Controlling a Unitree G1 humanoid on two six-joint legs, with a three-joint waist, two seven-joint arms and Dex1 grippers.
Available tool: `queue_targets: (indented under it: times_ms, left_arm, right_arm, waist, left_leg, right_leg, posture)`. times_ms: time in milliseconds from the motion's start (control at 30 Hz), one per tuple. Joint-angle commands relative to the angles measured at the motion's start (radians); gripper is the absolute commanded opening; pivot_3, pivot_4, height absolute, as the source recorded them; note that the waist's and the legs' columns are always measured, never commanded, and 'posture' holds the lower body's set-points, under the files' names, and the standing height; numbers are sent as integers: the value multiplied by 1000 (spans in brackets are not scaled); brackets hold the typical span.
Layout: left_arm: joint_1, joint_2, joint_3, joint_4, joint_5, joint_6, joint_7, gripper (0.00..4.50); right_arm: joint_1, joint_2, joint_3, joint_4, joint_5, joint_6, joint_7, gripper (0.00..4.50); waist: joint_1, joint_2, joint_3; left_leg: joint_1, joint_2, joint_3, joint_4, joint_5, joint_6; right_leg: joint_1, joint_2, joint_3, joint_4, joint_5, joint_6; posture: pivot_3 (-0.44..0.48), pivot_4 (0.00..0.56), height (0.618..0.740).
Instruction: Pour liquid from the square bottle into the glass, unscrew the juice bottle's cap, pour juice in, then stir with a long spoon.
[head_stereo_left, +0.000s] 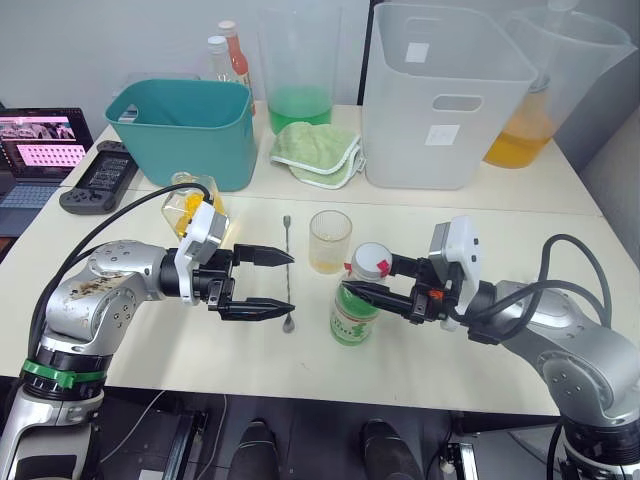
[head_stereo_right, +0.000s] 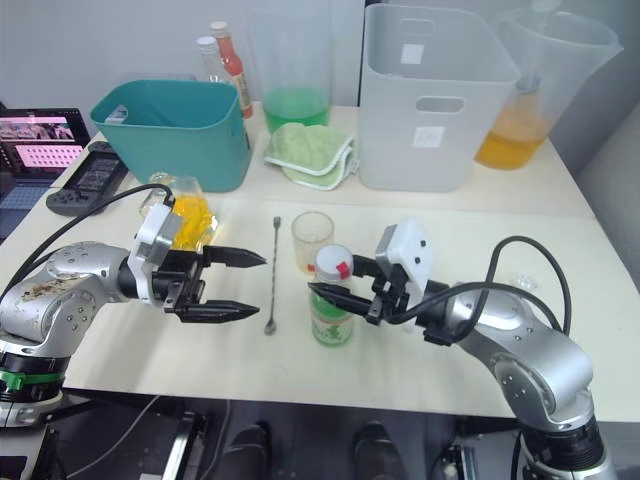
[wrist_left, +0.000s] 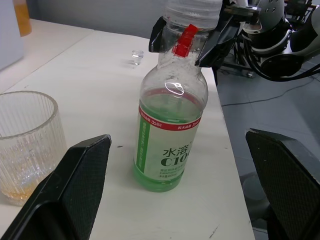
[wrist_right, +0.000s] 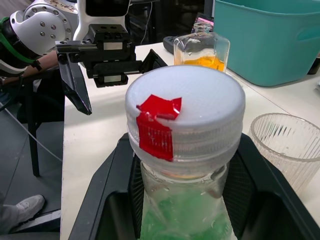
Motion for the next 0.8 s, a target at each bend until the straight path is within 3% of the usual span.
queue_targets:
  times_ms: [33, 167, 200, 333, 467, 633, 800]
  left_arm:
    - [-5, 6, 23, -19, 4, -19, -1, 4500]
    - [0, -2, 28, -24, 14, -33, 20, 4500]
    - [0, -4, 26, -23, 27, -41, 31, 4500]
    - [-12, 9, -3, -12, 53, 2, 57, 4500]
    - [-11, 9, 10, -12, 66, -15, 70, 4500]
    - [-18, -14, 26, -5, 73, -28, 98, 4500]
    - [-26, -38, 28, -5, 81, -49, 117, 4500]
  right_arm:
    - [13, -25, -11, 9, 23, 12, 19, 2866]
    - [4, -86, -49, 24, 43, -3, 85, 4287]
    - [4, -100, -59, 31, 44, -10, 100, 4454]
    - [15, -153, -120, 49, 90, -14, 160, 4454]
    - [58, -263, -288, 76, 245, 38, 277, 4454]
    - [223, -360, -541, 126, 273, 53, 366, 4454]
    - [353, -362, -672, 170, 231, 37, 394, 4454]
  waist:
    - [1, 0, 0]
    - [2, 0, 0]
    - [2, 0, 0]
    - [2, 0, 0]
    - [7, 0, 0]
    - [11, -1, 0]
    - [8, -1, 0]
  left_leg:
    - [0, 0, 0, 0, 0, 0]
    - [-1, 0, 0, 0, 0, 0]
    - [-1, 0, 0, 0, 0, 0]
    - [-1, 0, 0, 0, 0, 0]
    - [-1, 0, 0, 0, 0, 0]
    - [-1, 0, 0, 0, 0, 0]
    - [0, 0, 0, 1, 0, 0]
  right_leg:
    - [0, 0, 0, 0, 0, 0]
    - [0, 0, 0, 0, 0, 0]
    - [0, 0, 0, 0, 0, 0]
    - [0, 0, 0, 0, 0, 0]
    - [0, 0, 0, -1, 0, 0]
    - [0, 0, 0, -1, 0, 0]
    - [1, 0, 0, -1, 0, 0]
  posture:
    - [0, 150, 734]
    - [0, 150, 734]
    - [0, 150, 734]
    - [0, 150, 734]
    - [0, 150, 734]
    - [0, 150, 734]
    - [0, 150, 734]
